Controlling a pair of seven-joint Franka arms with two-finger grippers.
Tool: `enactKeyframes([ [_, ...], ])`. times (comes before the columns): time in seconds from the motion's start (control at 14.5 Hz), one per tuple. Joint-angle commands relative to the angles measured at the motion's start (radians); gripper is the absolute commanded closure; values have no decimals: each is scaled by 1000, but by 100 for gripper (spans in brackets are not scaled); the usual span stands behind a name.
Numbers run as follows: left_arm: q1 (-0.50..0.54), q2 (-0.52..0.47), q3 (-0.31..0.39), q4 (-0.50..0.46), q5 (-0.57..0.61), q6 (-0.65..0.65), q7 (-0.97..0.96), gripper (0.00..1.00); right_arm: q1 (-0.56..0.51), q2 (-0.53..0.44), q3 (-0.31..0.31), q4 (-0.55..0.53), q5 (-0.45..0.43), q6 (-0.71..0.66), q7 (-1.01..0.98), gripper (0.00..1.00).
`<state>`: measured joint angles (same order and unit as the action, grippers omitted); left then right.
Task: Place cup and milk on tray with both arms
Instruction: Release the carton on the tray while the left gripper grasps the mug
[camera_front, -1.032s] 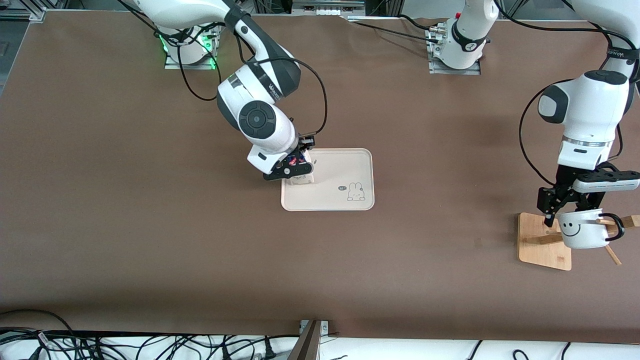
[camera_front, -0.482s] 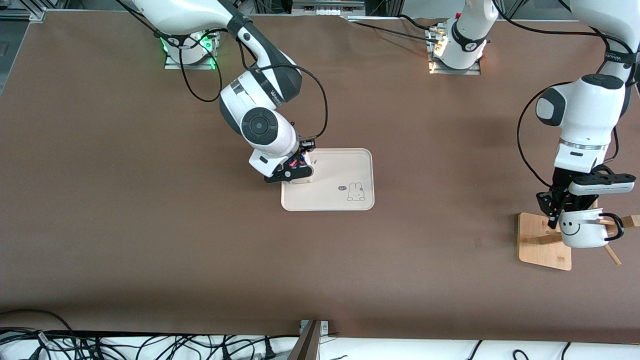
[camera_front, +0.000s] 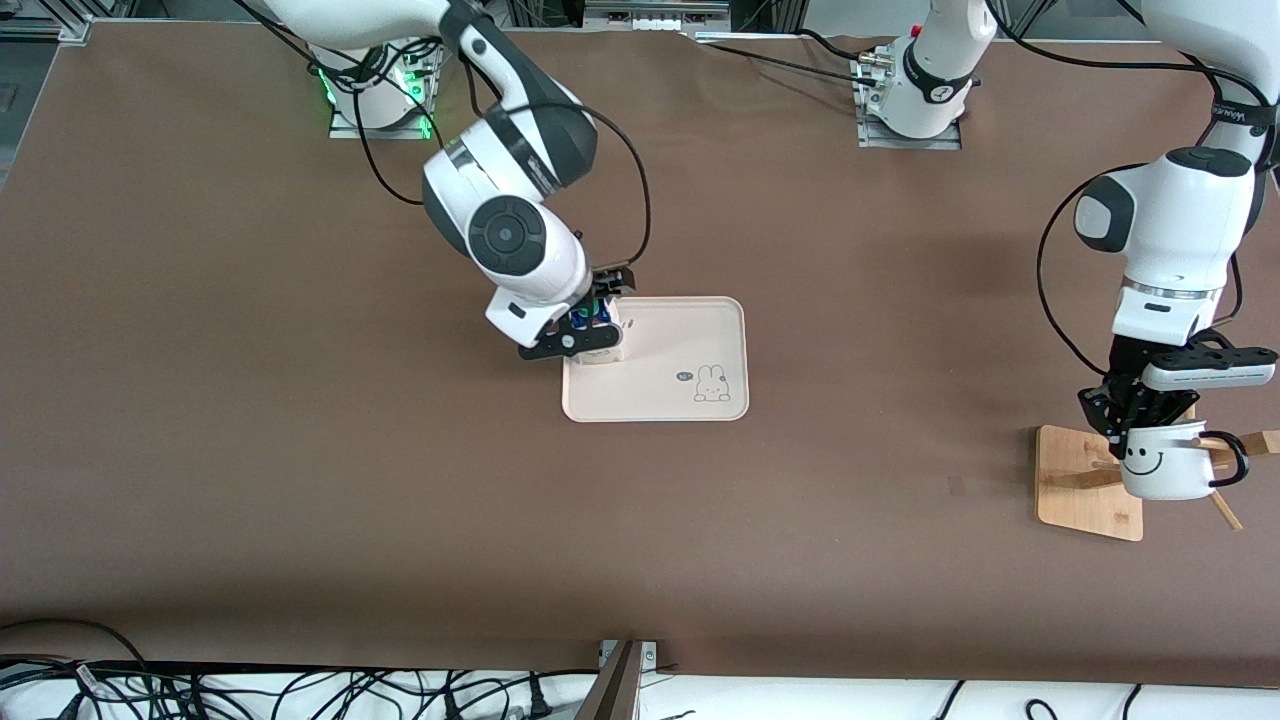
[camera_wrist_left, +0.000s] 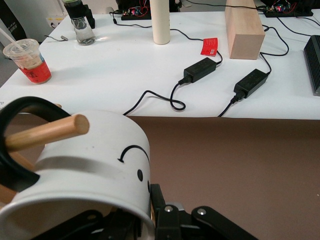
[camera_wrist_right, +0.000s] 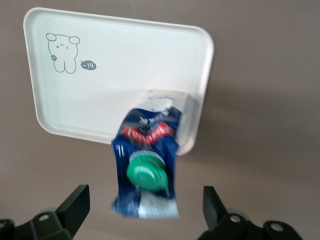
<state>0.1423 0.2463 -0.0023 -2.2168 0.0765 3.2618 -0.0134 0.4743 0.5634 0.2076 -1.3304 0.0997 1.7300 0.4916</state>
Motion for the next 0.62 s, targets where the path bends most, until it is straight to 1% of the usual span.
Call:
enactKeyframes([
  [0.0,-4,-22,-1,0,12,-5,9,100,-2,-68,-80,196,2,-247,12,0],
  [0.07,-9,-31,-2,-3,12,-8,7,100,-20,-107,-120,236,2,-300,10,0],
  [0.14,-27,-42,-2,-9,12,-10,3,100,-42,-149,-178,241,0,-337,-1,0],
  [0.28,-50,-67,-4,-18,12,-11,-5,100,-48,-218,-325,241,-9,-407,-39,0],
  [0.48,-76,-91,-11,-32,12,-11,-5,100,-48,-224,-541,243,-9,-522,-139,0],
  [0.55,-88,-101,-11,-32,14,-14,-2,100,-48,-226,-588,243,-9,-530,-162,0],
])
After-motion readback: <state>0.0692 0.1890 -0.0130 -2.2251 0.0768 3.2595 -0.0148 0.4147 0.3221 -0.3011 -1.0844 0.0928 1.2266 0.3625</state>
